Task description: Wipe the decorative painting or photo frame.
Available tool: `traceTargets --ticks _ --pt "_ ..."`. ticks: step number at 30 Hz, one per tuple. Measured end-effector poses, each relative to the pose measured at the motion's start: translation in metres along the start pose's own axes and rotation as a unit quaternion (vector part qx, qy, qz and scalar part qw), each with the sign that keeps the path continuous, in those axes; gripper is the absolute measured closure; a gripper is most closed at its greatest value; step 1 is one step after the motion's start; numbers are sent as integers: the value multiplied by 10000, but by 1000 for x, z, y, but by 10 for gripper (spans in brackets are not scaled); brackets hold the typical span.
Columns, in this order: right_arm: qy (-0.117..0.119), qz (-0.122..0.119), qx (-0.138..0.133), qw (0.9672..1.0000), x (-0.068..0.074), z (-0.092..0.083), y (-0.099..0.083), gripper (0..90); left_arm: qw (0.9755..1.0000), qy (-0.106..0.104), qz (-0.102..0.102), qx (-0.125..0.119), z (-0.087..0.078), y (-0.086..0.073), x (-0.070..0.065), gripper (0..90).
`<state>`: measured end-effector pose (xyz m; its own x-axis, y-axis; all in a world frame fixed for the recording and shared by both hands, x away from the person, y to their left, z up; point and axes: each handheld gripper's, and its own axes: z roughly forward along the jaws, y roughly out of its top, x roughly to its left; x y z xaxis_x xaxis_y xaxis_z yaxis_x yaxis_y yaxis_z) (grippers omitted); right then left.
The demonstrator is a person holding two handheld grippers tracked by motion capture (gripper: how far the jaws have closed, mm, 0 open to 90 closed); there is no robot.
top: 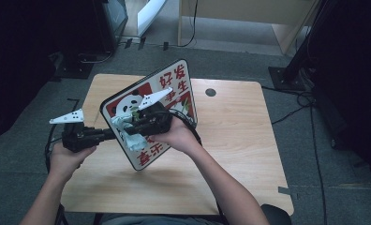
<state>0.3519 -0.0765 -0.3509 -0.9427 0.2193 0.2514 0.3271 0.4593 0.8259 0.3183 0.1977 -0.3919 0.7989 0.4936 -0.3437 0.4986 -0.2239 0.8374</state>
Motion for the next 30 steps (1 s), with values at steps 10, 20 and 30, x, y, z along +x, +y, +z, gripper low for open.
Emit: traceTargets --ticks 10,20,30 --pt "22 69 60 10000 -2 5 -15 788 10000 -25 -7 3 0 0 0 814" --pt "54 111 74 9999 -3 9 -29 788 10000 -41 -13 12 1 0 0 827" --pt "32 116 141 9998 -3 13 -38 787 10000 -17 8 -6 1 0 -1 818"
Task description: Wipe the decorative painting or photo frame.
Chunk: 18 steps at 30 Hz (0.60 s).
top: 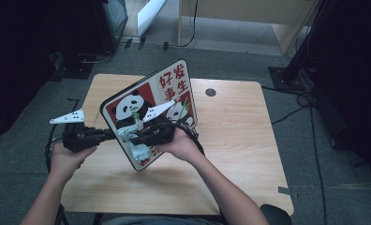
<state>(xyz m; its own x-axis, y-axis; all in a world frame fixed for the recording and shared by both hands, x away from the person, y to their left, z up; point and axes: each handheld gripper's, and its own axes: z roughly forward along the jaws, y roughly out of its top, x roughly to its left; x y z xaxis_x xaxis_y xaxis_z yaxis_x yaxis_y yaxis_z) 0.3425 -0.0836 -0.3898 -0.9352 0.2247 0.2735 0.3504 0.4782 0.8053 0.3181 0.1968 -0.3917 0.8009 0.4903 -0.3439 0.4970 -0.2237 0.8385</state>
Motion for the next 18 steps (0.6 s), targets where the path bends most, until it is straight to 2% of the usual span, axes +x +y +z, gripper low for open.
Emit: traceTargets --ticks 14,18 --pt "46 64 156 9998 -2 10 -24 786 10000 -21 -10 -30 -1 0 0 811" --pt "81 151 205 9996 -4 12 -32 787 10000 -23 11 -35 -1 0 0 806"
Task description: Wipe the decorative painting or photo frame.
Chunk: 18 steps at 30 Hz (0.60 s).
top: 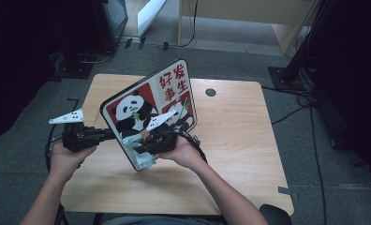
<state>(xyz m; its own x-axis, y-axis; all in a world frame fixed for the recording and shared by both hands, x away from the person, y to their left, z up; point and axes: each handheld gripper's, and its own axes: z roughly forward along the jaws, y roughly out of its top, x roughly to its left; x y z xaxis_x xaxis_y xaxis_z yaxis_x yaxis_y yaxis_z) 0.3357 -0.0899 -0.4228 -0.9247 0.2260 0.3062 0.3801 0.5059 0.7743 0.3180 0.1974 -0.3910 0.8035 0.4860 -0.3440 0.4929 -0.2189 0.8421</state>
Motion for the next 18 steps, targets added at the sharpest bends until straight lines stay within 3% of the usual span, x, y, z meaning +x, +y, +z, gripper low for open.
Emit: traceTargets --ticks 10,18 --pt "81 31 -57 9999 -6 6 -20 787 10000 2 -17 -18 -2 0 1 782" --pt "57 112 83 9999 -9 10 -30 787 10000 28 -13 -3 -2 0 2 758"
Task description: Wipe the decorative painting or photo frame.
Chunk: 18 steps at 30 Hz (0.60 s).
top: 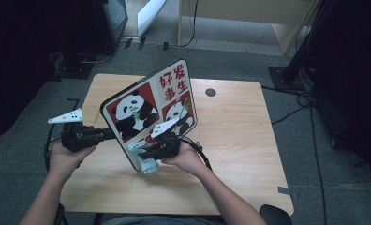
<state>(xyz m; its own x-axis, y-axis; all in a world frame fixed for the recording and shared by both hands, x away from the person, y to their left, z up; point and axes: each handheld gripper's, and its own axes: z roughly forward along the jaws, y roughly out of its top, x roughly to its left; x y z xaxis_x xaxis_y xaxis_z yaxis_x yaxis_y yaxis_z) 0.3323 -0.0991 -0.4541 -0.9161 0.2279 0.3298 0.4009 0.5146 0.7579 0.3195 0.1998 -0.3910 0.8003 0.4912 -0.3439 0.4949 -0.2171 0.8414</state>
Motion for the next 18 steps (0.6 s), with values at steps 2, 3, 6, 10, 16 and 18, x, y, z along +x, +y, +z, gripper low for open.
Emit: traceTargets --ticks 2,3,6,10,16,18 --pt "-15 6 19 10000 0 1 -1 787 10000 -5 -11 16 1 0 0 750" --pt "-23 -2 33 10000 0 1 -2 787 10000 -6 -11 23 1 0 1 745" --pt "-47 19 76 10000 0 3 -6 787 10000 -19 -14 46 2 0 2 732" --pt "-54 56 182 9998 0 5 -9 787 10000 -24 -19 46 2 0 3 718" --pt "-53 79 187 9998 3 2 -5 787 10000 -28 -5 74 3 0 4 691" --pt "-32 103 163 9998 4 0 -3 787 10000 -19 3 71 3 0 5 681"
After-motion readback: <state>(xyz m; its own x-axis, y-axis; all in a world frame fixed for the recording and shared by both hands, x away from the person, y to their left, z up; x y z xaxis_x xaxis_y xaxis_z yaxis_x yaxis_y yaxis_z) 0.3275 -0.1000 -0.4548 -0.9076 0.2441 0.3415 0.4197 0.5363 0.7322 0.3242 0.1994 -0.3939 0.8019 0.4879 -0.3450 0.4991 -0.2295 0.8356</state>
